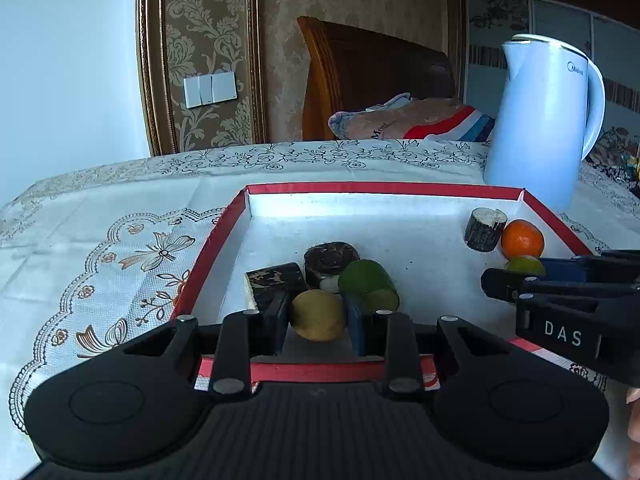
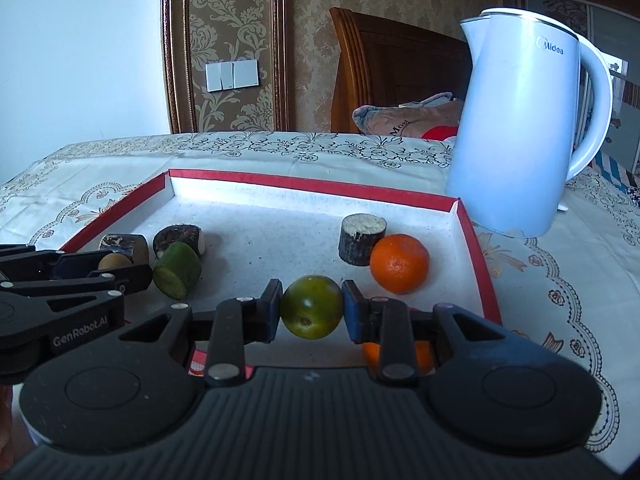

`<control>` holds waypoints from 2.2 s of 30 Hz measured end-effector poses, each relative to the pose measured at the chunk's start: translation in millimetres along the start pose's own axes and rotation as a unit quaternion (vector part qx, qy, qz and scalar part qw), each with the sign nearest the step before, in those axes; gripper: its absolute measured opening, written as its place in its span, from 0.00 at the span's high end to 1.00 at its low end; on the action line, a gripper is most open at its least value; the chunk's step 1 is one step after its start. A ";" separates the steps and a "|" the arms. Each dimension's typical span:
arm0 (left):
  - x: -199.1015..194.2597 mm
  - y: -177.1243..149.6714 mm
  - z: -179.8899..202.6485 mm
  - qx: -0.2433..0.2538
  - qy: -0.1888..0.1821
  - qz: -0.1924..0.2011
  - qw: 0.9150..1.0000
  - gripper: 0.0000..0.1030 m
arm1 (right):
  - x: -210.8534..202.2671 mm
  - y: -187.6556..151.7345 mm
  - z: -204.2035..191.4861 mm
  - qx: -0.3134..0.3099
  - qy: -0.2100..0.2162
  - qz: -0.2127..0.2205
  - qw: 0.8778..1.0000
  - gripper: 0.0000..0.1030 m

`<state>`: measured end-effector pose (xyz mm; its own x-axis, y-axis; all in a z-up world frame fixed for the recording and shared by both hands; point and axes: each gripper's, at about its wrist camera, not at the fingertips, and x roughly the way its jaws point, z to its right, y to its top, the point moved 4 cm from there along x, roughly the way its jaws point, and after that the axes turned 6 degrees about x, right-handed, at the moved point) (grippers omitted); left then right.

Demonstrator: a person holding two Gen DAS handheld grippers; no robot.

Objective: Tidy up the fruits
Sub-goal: 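Carry the kiwi with left tool while right tool carries the lime over the tray, then lower and open left tool releasing the kiwi while right tool releases the lime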

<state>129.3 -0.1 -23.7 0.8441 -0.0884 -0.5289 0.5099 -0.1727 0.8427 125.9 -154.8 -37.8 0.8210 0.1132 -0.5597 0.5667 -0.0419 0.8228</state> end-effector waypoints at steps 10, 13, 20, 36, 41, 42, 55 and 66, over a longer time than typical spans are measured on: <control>18.8 -2.3 -11.5 -0.017 0.004 -0.028 0.999 0.71 | 17.1 0.1 0.0 0.006 -0.013 -0.010 1.000 0.70; 18.0 -3.0 -7.8 -0.009 0.003 -0.025 1.000 0.71 | 19.3 -1.6 -1.5 0.001 -0.016 -0.011 1.000 0.70; 18.3 -4.0 -7.5 -0.009 0.004 -0.024 1.000 0.71 | 18.1 -2.6 -1.9 -0.001 -0.019 -0.006 1.000 0.71; 17.5 -5.7 -12.9 -0.025 0.016 -0.025 0.999 0.29 | 9.3 -5.7 -4.4 0.001 -0.010 0.006 1.000 0.48; 17.4 -6.5 -11.3 -0.020 0.014 -0.026 0.999 0.27 | 5.5 -6.1 -4.2 0.002 -0.013 0.015 1.000 0.33; 17.6 -6.7 -10.5 -0.017 0.015 -0.027 0.999 0.26 | 5.1 -6.2 -4.0 0.003 -0.013 0.015 1.000 0.33; 11.9 -9.4 -7.9 -0.008 0.017 -0.020 1.000 0.26 | -7.1 -6.9 3.1 0.014 -0.014 0.030 0.999 0.14; 4.9 -9.8 -8.0 -0.017 0.008 -0.016 1.000 0.26 | -12.0 -4.7 8.4 0.019 -0.011 0.036 0.999 0.07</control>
<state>129.8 9.0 -33.8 0.8294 -0.0681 -0.5544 0.5420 -0.1420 0.8283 114.0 -164.3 -35.7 0.8603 0.0876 -0.5022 0.5089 -0.0869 0.8564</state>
